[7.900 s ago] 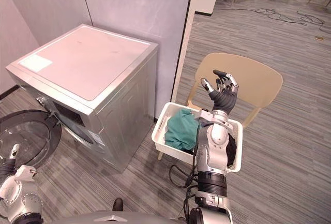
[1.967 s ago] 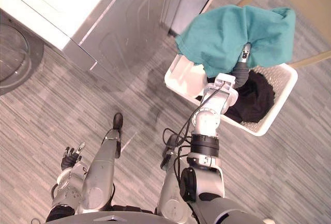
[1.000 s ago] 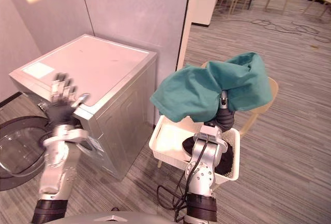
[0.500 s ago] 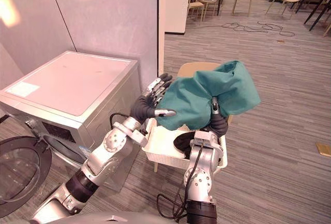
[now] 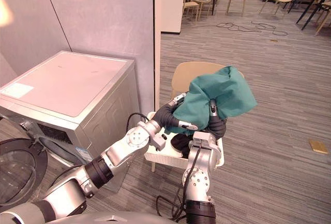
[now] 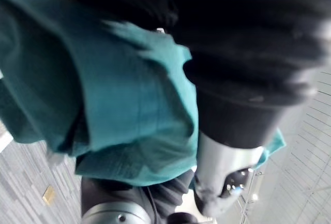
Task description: Pick up the laundry basket with both hands and put the clothes into the washing machine.
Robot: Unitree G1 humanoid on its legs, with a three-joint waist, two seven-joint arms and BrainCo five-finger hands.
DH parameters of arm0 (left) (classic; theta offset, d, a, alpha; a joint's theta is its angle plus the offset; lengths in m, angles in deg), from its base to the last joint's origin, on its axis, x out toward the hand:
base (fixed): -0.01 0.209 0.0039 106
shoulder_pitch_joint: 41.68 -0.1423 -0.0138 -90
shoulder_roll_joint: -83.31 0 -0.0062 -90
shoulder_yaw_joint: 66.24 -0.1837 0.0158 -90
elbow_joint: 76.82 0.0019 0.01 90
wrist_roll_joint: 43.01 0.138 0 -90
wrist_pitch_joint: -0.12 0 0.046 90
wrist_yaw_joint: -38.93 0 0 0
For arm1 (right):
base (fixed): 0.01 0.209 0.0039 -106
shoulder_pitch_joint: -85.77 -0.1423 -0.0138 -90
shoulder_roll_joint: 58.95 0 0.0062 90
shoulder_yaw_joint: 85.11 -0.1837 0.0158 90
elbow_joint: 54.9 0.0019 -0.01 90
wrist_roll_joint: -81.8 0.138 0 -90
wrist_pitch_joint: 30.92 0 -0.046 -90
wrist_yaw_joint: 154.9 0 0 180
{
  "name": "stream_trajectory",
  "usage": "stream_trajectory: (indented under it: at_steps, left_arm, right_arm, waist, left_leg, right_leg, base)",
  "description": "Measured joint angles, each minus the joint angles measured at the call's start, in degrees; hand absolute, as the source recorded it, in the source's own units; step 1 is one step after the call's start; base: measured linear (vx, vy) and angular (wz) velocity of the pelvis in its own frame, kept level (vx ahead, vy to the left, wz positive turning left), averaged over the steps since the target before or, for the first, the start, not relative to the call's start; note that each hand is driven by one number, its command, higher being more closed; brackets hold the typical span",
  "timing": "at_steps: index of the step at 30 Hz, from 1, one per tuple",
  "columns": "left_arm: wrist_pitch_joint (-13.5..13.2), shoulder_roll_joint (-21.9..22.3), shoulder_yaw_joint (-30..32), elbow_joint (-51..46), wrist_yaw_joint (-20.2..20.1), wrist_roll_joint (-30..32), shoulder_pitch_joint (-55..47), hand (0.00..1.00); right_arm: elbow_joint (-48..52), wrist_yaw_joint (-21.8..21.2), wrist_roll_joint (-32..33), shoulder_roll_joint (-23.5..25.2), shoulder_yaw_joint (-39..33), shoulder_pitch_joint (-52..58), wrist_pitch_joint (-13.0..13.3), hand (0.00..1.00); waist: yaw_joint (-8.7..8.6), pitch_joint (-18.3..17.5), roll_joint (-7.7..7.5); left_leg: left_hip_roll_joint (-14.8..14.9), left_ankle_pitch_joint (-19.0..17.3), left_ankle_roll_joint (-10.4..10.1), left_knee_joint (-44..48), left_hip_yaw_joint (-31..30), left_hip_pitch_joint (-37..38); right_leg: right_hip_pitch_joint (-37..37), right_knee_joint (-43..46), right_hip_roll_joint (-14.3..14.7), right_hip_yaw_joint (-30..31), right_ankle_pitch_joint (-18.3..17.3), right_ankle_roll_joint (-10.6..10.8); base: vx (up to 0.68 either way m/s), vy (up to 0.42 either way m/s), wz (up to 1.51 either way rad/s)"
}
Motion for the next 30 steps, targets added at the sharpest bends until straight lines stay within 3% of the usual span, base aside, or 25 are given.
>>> stream_trajectory:
  at_steps: [12,13,22,30]
  left_arm:
    - [-0.14,2.83,-3.3,7.55,4.19,0.23,5.0,0.0]
    - [-0.14,2.89,-3.41,7.93,4.45,0.17,5.39,1.0]
    - [-0.6,2.49,-0.51,8.27,8.63,-0.96,8.25,1.0]
    - [-1.05,2.43,-0.59,8.39,8.76,-2.01,9.72,1.0]
  right_arm:
    - [0.16,1.4,0.0,-0.72,2.16,-0.02,1.43,1.0]
    - [0.17,1.56,-0.02,-0.7,2.33,-0.04,1.53,1.0]
    - [4.76,2.36,-0.07,-0.4,6.6,-0.07,2.48,1.0]
    - [6.47,2.42,-0.14,0.11,6.73,-0.07,3.1,1.0]
  waist:
    - [-1.32,-0.07,-2.07]
    - [-1.38,-0.15,-2.17]
    - [-2.4,-0.41,-2.8]
    - [-2.77,-0.45,-2.96]
  left_leg:
    - [0.02,-0.18,-0.22,-0.06,0.41,-0.65]
    - [-0.11,-0.17,-0.21,-0.06,0.5,-0.72]
    - [-0.23,-0.16,-0.16,-0.07,0.82,-0.95]
    - [-0.41,-0.11,-0.08,-0.07,0.81,-1.24]
  right_leg:
    - [-1.6,0.26,-0.06,1.25,-0.01,-0.01]
    - [-1.71,0.28,-0.05,1.27,0.02,0.04]
    - [-1.98,0.2,-0.09,1.43,0.15,0.27]
    - [-1.98,0.18,-0.22,1.43,0.37,0.53]
  base:
    - [0.0,0.0,-0.04]
    - [0.0,0.003,-0.04]
    - [0.0,0.001,-0.01]
    - [0.0,0.0,0.0]
